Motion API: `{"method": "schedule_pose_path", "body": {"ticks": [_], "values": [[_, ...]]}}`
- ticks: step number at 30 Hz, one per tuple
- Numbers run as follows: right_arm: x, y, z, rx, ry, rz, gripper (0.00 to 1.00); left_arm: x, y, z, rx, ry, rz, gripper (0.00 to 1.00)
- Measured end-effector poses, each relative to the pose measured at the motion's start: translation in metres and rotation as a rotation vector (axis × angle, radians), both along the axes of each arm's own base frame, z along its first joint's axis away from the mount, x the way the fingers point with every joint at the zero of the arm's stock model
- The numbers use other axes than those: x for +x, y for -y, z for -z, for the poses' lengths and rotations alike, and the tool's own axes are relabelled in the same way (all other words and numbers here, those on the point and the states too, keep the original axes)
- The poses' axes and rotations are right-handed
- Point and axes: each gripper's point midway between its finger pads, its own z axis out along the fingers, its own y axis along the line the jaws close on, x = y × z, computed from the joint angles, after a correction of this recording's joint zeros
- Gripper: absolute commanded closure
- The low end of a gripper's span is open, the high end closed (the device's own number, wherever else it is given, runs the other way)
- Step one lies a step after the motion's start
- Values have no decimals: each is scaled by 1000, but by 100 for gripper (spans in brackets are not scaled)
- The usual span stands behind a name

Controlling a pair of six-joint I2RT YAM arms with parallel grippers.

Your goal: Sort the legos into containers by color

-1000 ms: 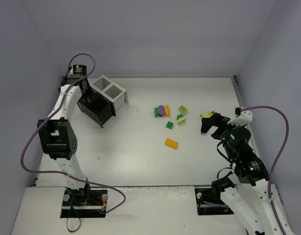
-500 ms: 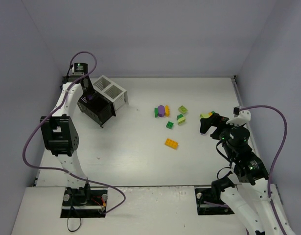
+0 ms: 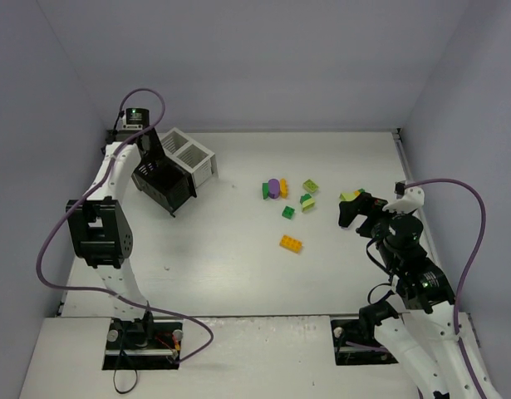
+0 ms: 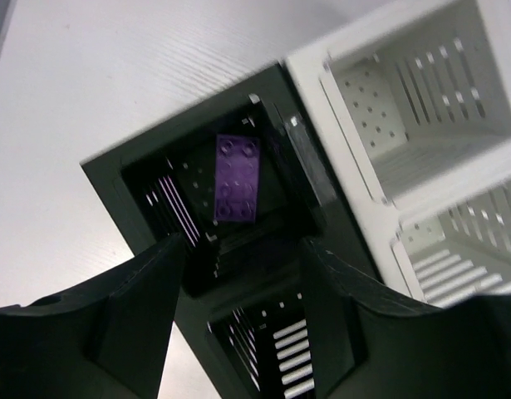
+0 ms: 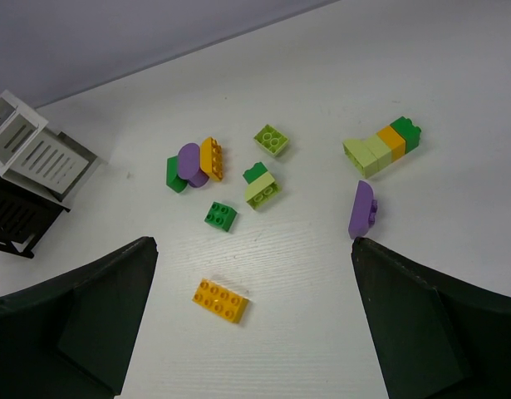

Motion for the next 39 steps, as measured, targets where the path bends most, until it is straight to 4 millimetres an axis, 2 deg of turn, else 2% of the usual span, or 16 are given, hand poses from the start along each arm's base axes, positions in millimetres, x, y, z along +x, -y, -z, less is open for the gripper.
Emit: {"method": "schedule_pose_path", "body": {"ticks": [3, 5, 8, 9, 12, 14, 15, 19, 24, 29, 33, 39], "values": [[0, 0, 0, 2, -1, 1, 0, -14, 16, -6, 3, 5, 37, 47], [0, 0, 1, 1, -3, 1, 0, -27, 46, -20, 4, 32, 104, 43], [2, -1, 3, -2, -13, 1, 0, -53, 121, -47, -16, 116, 278, 36], [2, -1, 4, -2, -15, 1, 0, -65, 148, -54, -27, 141, 342, 31], [2, -1, 6, -4, -20, 1, 0, -107, 224, -66, -78, 204, 536, 26], [2, -1, 7, -4, -22, 1, 0, -136, 270, -62, -111, 217, 663, 23], [2, -1, 8, -5, -23, 2, 0, -149, 286, -56, -119, 206, 711, 23], [2, -1, 9, -3, -26, 2, 0, -178, 334, -20, -94, 146, 830, 22], [2, -1, 9, -2, -25, 3, 0, -203, 379, 41, -35, 44, 914, 22], [1, 0, 8, -1, -19, 5, 0, -216, 407, 90, 12, -38, 950, 22], [1, 2, 7, -2, -14, 14, 0, -216, 426, 112, 27, -58, 951, 22], [0, 2, 7, -1, -13, 14, 0, -209, 439, 126, 52, -54, 917, 22]]}}
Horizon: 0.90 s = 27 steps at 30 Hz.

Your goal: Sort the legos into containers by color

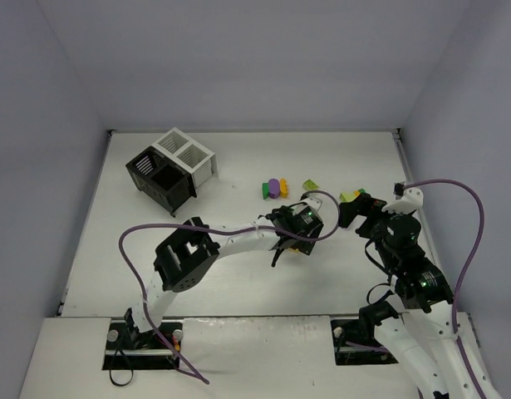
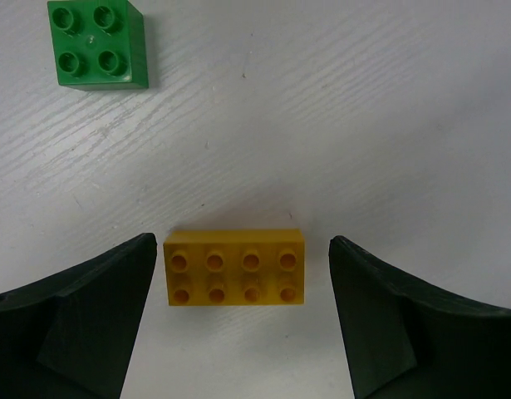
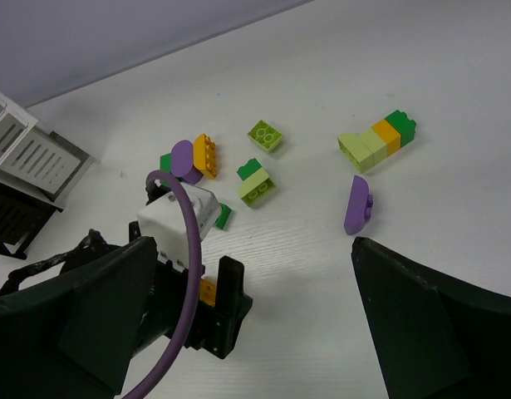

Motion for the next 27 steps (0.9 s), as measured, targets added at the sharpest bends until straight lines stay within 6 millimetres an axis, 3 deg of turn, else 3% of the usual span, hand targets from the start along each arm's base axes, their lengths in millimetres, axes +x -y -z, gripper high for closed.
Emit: {"method": "schedule_pose_path", "body": {"ticks": [3, 5, 6, 7, 9, 10, 13, 17, 20, 23, 27], "values": [[0, 0, 0, 0, 0, 0, 0, 4, 3, 6, 7, 0, -20, 22], [0, 0, 0, 1, 0, 0, 0, 3, 1, 11, 17, -8, -30, 27], [0, 0, 0, 2, 0, 1, 0, 3, 1, 13, 15, -14, -39, 32], [0, 0, 0, 3, 0, 1, 0, 3, 1, 13, 14, -15, -47, 45], [0, 0, 0, 3, 0, 1, 0, 3, 0, 13, 12, -18, -60, 58], [0, 0, 0, 3, 0, 1, 0, 3, -1, 13, 12, -16, -63, 69], [0, 0, 0, 3, 0, 1, 0, 2, -7, 13, 17, -16, -80, 83], [0, 0, 0, 3, 0, 1, 0, 0, -26, 6, 56, -16, -102, 84], [0, 0, 0, 4, 0, 1, 0, 10, -47, -20, 60, -2, -139, 84], [0, 0, 0, 4, 0, 0, 0, 41, -79, -65, 19, 59, -223, 84], [0, 0, 0, 4, 0, 0, 0, 100, -152, -132, -34, 169, -396, 81]]}}
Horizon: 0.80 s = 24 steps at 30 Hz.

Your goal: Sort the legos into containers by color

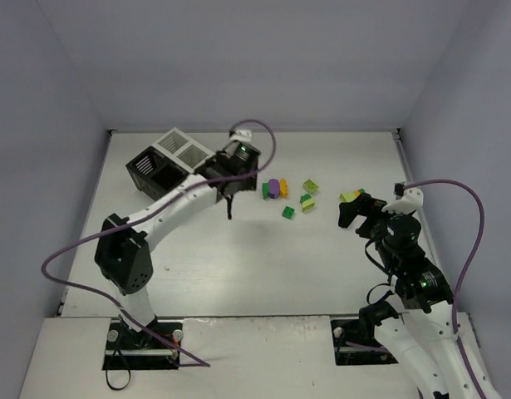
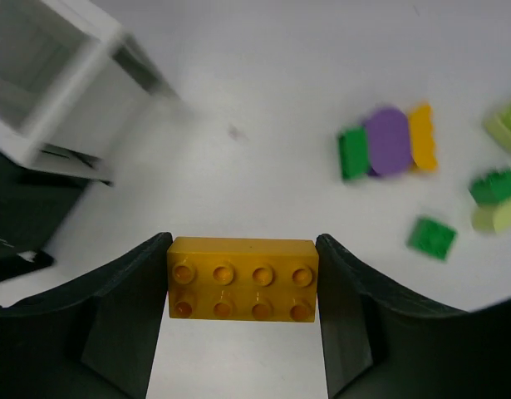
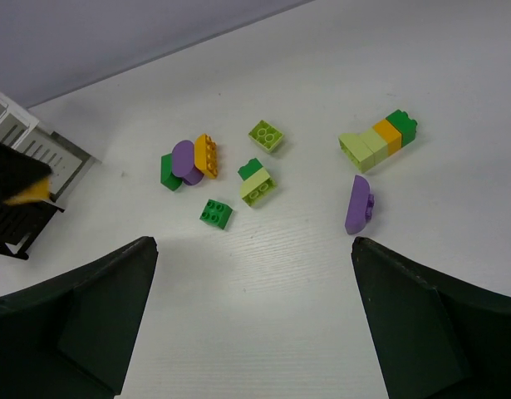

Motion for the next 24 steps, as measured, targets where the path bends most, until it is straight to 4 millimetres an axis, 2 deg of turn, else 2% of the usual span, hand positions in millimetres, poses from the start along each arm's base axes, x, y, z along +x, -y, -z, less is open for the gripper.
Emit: {"method": "schedule_pose_path", "body": {"ticks": [3, 6, 8, 12, 15, 20, 24], "values": [[0, 0, 0, 0, -1, -1, 0, 42, -54, -42, -5, 90, -117, 80], [1, -1, 1, -2, -6, -2, 0, 76, -108, -69, 17, 152, -218, 80], [1, -1, 2, -2, -9, -4, 0, 93, -135, -81, 36, 176, -259, 76], [2, -1, 4, -4, -16, -4, 0, 132, -175, -98, 65, 217, -320, 75], [3, -2, 5, -6, -23, -5, 0, 159, -202, -88, 89, 207, -353, 74], [4, -3, 9, -10, -36, -9, 0, 186, -219, -56, 106, 158, -360, 74], [4, -4, 9, -9, -37, -11, 0, 196, -228, -23, 119, 102, -367, 69]]}}
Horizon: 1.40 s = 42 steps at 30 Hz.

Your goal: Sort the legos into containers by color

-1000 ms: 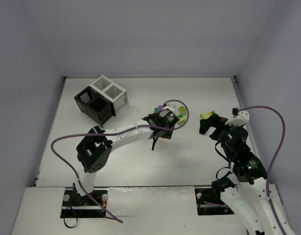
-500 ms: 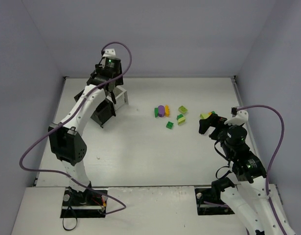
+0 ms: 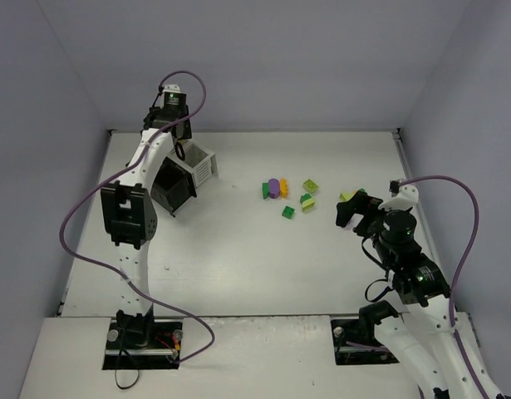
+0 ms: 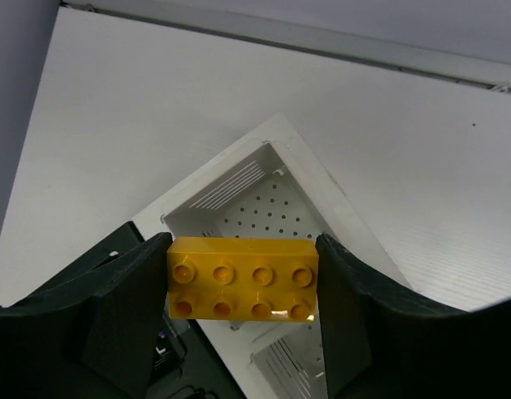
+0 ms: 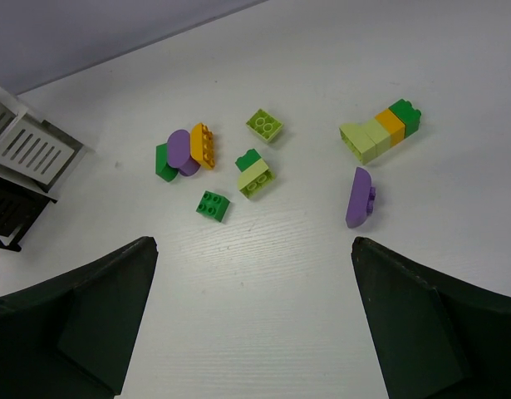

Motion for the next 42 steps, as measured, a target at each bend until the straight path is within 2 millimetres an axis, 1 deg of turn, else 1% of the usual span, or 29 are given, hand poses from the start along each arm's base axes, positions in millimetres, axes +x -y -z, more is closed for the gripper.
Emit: {"method": "schedule_pose_path", "body": {"ticks": [4, 5, 8, 9, 12, 15, 21, 24, 26, 27, 28, 30, 32, 33, 35, 36, 38, 40, 42], "values": [[0, 0, 0, 0, 0, 0, 0, 6, -4, 21, -5, -36, -2, 62], [0, 0, 0, 0, -1, 0, 0, 7, -4, 25, -6, -40, -2, 54], [1, 0, 2, -2, -6, 0, 0, 10, -5, 23, -15, -34, 2, 40], [1, 0, 2, -3, -8, -1, 0, 10, -5, 22, -17, -33, 4, 33], [1, -1, 3, -3, -12, -4, 0, 10, -4, 23, -22, -34, 6, 25], [1, -2, 3, -1, -12, -7, 0, 10, -4, 23, -25, -34, 8, 23], [1, -2, 3, 0, -12, -11, 0, 9, 0, 22, -41, -35, 20, 23], [1, -2, 3, 0, -12, -11, 0, -2, 10, 18, -82, -37, 50, 23], [1, -2, 3, 0, -12, -11, 0, -19, 22, 12, -102, -43, 78, 23], [1, -2, 3, 0, -12, -11, 0, -27, 32, 6, -112, -37, 100, 23], [1, -2, 3, 0, -12, -11, 0, -36, 46, -1, -122, -28, 128, 23], [1, -2, 3, 0, -12, -11, 0, -55, 85, -16, -142, 4, 207, 23], [1, -2, 3, 0, -12, -10, 0, -79, 137, -27, -166, 31, 316, 23], [1, -2, 3, 0, -12, -11, 0, -95, 168, -31, -180, 39, 381, 23], [1, -2, 2, 1, -10, -10, 0, -125, 222, -33, -197, 48, 497, 23], [0, -2, 2, 1, -7, -10, 0, -141, 246, -30, -198, 41, 550, 23], [0, -2, 0, 3, -1, -10, 0, -171, 287, -19, -195, 13, 644, 23], [-1, -2, -1, 5, 3, -10, 0, -193, 313, -5, -184, -21, 704, 23], [-1, -2, -1, 5, 3, -10, 0, -204, 329, 11, -168, -51, 731, 23]]}}
